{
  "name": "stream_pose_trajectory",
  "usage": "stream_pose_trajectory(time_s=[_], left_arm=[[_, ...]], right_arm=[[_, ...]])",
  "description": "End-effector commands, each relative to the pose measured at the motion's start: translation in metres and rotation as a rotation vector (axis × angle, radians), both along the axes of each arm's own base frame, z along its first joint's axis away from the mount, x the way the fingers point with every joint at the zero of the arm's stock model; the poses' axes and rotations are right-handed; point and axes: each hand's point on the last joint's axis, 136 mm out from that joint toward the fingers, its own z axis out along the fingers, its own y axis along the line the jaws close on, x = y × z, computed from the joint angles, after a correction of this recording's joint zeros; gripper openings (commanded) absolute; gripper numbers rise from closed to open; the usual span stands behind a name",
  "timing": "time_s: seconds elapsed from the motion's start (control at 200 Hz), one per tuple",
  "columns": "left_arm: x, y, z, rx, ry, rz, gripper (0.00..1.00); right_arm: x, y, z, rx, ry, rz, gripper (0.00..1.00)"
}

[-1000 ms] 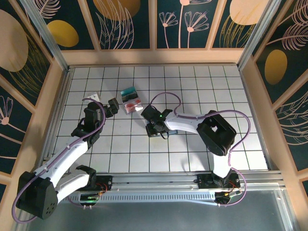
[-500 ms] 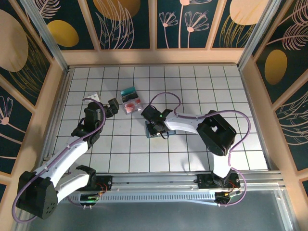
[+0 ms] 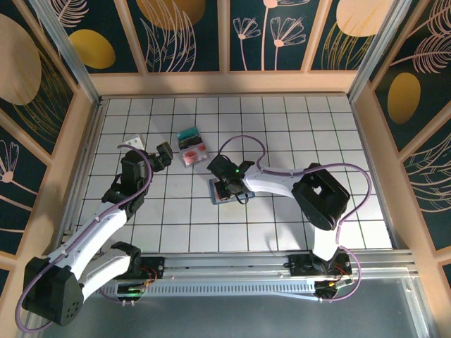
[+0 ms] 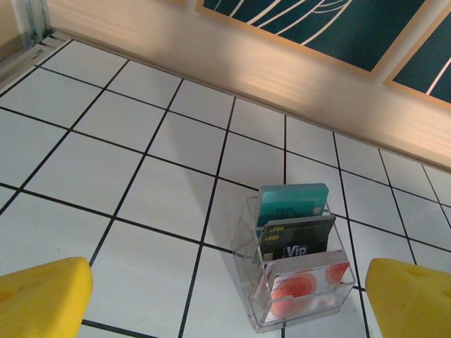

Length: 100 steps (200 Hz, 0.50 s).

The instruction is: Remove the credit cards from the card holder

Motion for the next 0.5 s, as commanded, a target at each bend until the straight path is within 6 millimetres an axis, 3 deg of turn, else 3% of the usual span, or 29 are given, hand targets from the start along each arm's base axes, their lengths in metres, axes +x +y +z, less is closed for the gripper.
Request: stream_pose_trajectory(time_s=[0.0, 0.285, 0.495], left_arm=[[0.001, 0.005, 0.009, -0.003, -0.028, 0.02, 0.99], [0.0, 0.006, 0.009, 0.0, -0.025, 0.024, 0.99], [0.001, 0.003, 0.012, 0.012, -0.026, 0.003, 0.99]], right_arm=[[0.004, -0.016, 0.009, -0.07, -0.047, -0.038, 0.41], [0.012, -0.026, 0.026, -0.075, -0.105, -0.097, 0.41], [0.017, -0.043, 0.026, -0.08, -0.111, -0.163, 0.37]])
